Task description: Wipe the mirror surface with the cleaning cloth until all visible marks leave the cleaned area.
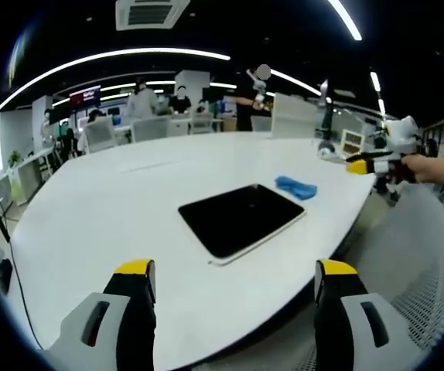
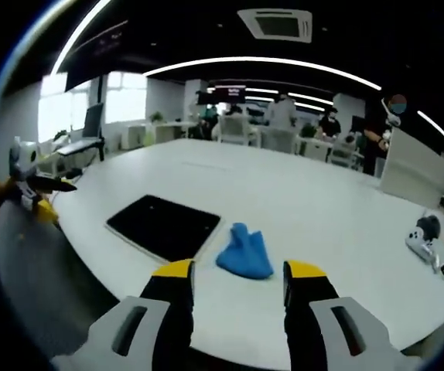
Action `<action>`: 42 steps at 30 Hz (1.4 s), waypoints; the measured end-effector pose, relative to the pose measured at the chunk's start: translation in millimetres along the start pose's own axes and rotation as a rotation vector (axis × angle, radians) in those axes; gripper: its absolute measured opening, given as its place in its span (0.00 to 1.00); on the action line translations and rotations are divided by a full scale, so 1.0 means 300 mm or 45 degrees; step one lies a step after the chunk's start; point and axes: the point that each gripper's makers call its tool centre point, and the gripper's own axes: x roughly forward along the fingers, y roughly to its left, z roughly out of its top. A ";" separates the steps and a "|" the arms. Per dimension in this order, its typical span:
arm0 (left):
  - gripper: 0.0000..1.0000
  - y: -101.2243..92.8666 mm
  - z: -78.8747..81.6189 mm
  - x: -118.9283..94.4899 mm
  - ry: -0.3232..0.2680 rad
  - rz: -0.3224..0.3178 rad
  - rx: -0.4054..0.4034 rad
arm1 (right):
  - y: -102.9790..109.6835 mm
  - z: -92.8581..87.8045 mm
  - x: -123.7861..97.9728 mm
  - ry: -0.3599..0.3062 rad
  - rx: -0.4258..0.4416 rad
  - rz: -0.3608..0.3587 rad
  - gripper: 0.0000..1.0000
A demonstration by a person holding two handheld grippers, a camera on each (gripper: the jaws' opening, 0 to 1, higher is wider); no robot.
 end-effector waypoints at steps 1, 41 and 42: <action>0.84 0.000 0.000 0.000 0.001 0.000 0.000 | 0.002 -0.010 -0.002 0.000 0.005 -0.002 0.46; 0.93 0.004 -0.005 0.001 0.011 0.010 0.001 | 0.001 -0.074 0.000 0.015 0.165 0.014 0.94; 0.93 0.005 -0.004 0.001 0.009 0.012 0.000 | 0.000 -0.078 0.004 0.019 0.165 0.020 0.94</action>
